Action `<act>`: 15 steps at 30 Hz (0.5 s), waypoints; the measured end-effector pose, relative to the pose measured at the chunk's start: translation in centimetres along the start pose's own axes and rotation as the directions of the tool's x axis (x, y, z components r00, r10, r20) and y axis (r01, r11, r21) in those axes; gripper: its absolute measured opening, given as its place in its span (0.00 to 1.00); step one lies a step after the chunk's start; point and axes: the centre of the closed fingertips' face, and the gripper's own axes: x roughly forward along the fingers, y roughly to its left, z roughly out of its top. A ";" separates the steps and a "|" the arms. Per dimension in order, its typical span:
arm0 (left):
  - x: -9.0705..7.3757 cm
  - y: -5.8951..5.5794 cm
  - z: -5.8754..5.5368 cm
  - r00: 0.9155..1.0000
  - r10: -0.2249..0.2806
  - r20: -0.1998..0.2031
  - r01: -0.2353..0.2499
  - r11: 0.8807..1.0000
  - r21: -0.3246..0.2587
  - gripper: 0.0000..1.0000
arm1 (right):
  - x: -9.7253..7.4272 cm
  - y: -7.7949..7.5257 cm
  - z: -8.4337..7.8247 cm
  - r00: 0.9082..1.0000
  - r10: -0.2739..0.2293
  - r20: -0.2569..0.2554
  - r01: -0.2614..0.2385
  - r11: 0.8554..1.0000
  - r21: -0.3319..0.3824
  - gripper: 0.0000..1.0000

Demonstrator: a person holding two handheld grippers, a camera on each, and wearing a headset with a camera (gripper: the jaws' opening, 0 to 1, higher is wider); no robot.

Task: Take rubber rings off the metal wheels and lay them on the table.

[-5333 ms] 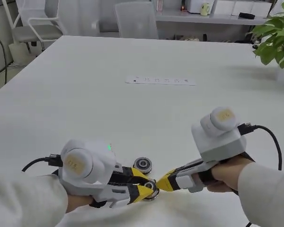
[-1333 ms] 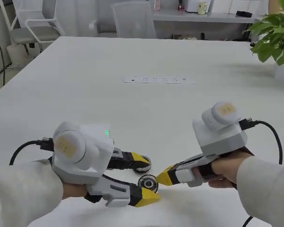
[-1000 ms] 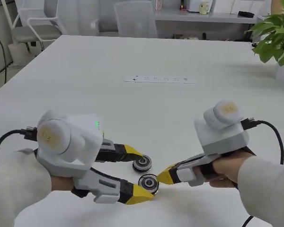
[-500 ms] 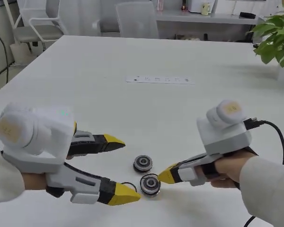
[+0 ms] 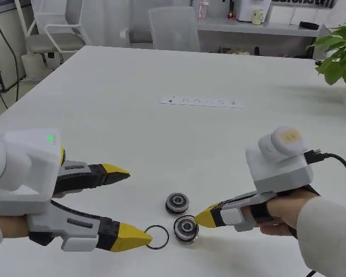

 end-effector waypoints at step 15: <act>-0.2 0.5 -1.7 0.999 0.022 -0.031 -0.024 0.998 -0.063 0.89 | -0.6 0.3 1.1 0.999 0.008 0.046 -0.008 1.000 0.011 0.00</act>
